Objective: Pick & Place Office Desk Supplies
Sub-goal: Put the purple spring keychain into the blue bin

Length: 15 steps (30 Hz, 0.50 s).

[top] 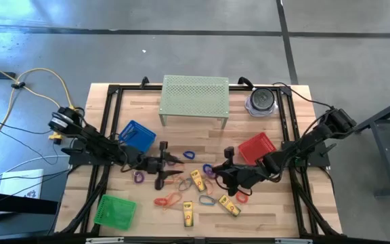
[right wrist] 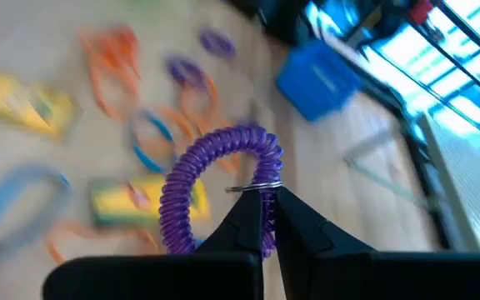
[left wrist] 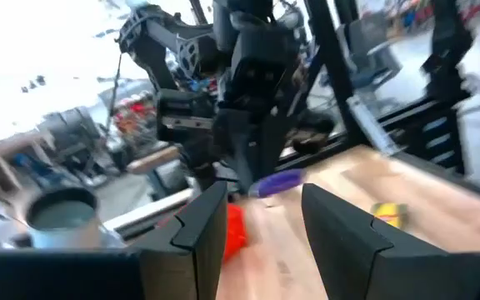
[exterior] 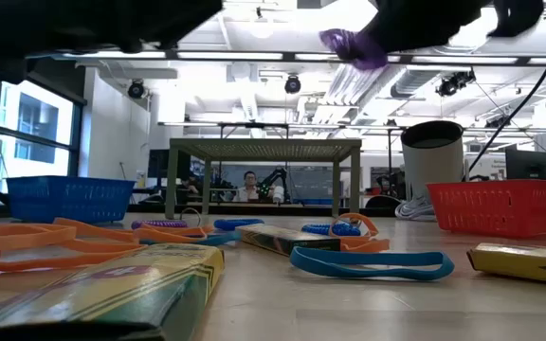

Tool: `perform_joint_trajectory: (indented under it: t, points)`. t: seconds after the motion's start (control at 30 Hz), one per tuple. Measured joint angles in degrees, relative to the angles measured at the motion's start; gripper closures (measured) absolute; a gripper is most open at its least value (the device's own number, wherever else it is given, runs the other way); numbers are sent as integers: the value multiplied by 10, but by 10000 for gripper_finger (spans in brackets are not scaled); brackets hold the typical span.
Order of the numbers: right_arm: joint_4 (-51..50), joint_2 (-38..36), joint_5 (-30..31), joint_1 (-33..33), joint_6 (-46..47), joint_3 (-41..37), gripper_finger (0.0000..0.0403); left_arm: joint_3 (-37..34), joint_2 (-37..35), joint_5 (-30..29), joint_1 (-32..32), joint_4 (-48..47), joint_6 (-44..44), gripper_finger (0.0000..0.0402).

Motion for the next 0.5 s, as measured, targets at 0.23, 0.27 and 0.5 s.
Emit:
perform_joint_trajectory:
  t: [0.23, 0.27, 0.5]
  points:
    - [89, 4, -163, -46, 42, 0, 398, 62, 70, -75, -48, -8, 169, 252]
    - [103, 6, -186, -54, 60, 1, 398, 75, 81, -89, -53, -8, 181, 252]
    - [143, 10, -288, -89, 129, 1, 398, 96, 99, -137, -66, -15, 199, 252]
